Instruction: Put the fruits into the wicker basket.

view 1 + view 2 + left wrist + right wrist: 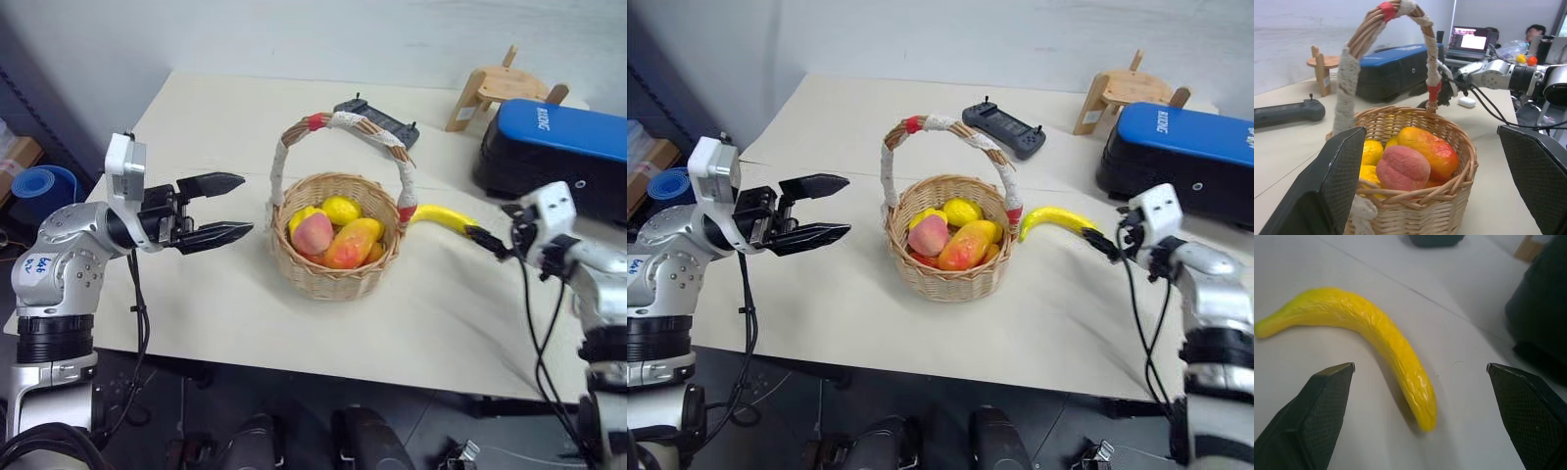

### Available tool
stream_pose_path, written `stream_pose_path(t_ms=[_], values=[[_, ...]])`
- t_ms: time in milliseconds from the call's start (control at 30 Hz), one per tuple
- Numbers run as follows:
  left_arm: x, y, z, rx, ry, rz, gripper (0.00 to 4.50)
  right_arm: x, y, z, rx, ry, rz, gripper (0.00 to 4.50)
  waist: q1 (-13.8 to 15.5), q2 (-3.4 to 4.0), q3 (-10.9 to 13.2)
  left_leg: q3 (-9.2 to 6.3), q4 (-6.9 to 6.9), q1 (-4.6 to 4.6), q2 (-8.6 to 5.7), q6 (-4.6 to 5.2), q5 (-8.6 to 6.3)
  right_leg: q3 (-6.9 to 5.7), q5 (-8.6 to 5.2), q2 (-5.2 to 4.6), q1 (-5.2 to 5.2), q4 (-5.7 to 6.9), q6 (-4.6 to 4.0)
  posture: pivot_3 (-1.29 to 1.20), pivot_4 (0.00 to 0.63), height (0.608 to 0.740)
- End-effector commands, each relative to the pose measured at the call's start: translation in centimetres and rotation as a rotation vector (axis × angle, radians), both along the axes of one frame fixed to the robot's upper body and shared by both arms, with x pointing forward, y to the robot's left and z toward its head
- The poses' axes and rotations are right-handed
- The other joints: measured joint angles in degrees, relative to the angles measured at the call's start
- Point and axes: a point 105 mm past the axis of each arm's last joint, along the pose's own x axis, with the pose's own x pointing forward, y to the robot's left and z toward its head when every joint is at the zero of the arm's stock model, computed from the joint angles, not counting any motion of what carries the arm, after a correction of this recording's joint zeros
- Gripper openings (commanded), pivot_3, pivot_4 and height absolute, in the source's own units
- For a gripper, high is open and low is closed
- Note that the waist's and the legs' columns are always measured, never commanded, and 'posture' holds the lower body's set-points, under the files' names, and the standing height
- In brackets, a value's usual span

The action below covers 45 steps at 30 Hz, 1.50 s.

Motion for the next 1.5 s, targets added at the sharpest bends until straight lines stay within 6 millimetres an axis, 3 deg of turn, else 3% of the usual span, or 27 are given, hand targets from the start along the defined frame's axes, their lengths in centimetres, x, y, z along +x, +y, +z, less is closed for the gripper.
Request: stream_pose_path(t_ms=[33, 200, 400, 500, 833, 1033, 1133, 1200, 1300, 1367, 1500], values=[[-0.9, -0.2, 1.1, -0.02, -0.036, -0.018, 4.5, 0.9, 0.0, 0.0, 0.031, 0.003, -0.016, 4.47, -0.11, 0.0, 0.0, 0.0, 0.03, -0.01, 0.0, 0.03, -0.02, 0.01, 0.0, 0.0, 0.01, 0.0, 0.0, 0.0, 0.15, 0.74], [-1.1, -0.8, 1.0, -0.018, -0.033, -0.032, 4.5, 1.9, 1.9, -1.7, 0.024, 0.055, 0.019, 4.47, -0.35, 0.0, 0.0, 0.01, 0.15, 0.03, 0.0, 0.03, 0.01, 0.02, 0.0, -0.01, 0.04, 0.12, 0.01, 0.0, 0.15, 0.74], [-1.1, -0.5, 1.2, -0.015, -0.042, -0.005, 4.5, 2.1, 3.0, -1.6, 0.124, 0.062, 0.081, 4.47, -0.55, 0.0, 0.0, 0.03, 0.12, 0.08, 0.02, 0.01, 0.02, 0.05, 0.0, 0.03, 0.04, 0.16, 0.01, 0.0, 0.15, 0.74], [-1.0, -0.5, 1.4, -0.015, -0.053, 0.0, 4.5, 2.3, 3.2, -0.9, 0.146, 0.038, 0.091, 3.9, -0.58, 0.0, 0.0, 0.04, 0.13, 0.08, 0.02, 0.01, 0.02, 0.06, 0.0, 0.03, 0.04, 0.16, 0.01, 0.0, 0.15, 0.74], [-1.7, -0.4, 0.8, -0.003, -0.028, 0.001, 4.5, 2.1, 3.3, -1.4, 0.117, 0.04, 0.105, 0.62, -0.53, 0.0, 0.0, 0.04, 0.11, 0.08, 0.02, 0.01, 0.02, 0.06, 0.0, 0.02, 0.04, 0.16, 0.01, 0.0, 0.15, 0.74], [-1.8, -0.8, 0.8, -0.019, -0.034, 0.003, 4.5, -1.1, 0.8, 1.3, 0.108, -0.018, 0.113, 0.5, 0.17, 0.0, 0.0, -0.02, 0.1, 0.04, -0.01, 0.01, 0.02, 0.02, 0.0, -0.04, 0.05, 0.12, 0.01, 0.0, 0.15, 0.74], [-2.1, -0.8, 0.0, -0.012, -0.009, -0.004, 4.5, -4.5, -0.7, 2.4, 0.082, -0.027, 0.119, 0.5, 0.38, 0.01, 0.0, -0.03, 0.07, 0.03, -0.01, 0.01, 0.01, 0.02, 0.0, -0.04, 0.07, 0.07, 0.02, 0.0, 0.15, 0.74], [-2.2, -0.7, -0.4, 0.007, -0.007, -0.008, 4.5, -7.4, -0.7, 2.9, 0.085, 0.006, 0.171, 0.5, 0.92, 0.02, 0.0, -0.06, 0.0, 0.06, -0.01, 0.0, 0.01, 0.01, 0.0, -0.03, 0.08, 0.04, 0.02, 0.0, 0.15, 0.74], [-1.8, -0.4, 0.7, -0.009, -0.05, 0.007, 4.5, -12.1, 0.7, 3.4, 0.045, 0.105, 0.277, 0.5, 1.2, 0.03, 0.02, -0.09, -0.03, 0.06, 0.04, -0.04, -0.01, 0.02, 0.0, 0.05, 0.12, -0.05, 0.02, 0.0, 0.15, 0.74], [-1.8, -0.3, 1.0, -0.008, -0.054, -0.001, 4.5, -13.7, 1.7, 4.0, 0.055, 0.138, 0.305, 0.5, 0.9, 0.03, 0.02, -0.08, 0.0, 0.13, 0.07, -0.05, -0.02, 0.05, 0.0, 0.09, 0.2, -0.05, 0.02, 0.0, 0.15, 0.74], [-1.5, -0.3, 0.3, 0.011, -0.04, -0.018, 4.5, -17.1, 8.0, 5.2, 0.159, 0.213, 0.514, 0.5, 0.22, 0.03, 0.01, -0.05, -0.05, 0.27, 0.05, -0.05, -0.02, 0.11, 0.04, 0.09, 0.29, 0.01, 0.07, 0.0, 0.15, 0.74]])
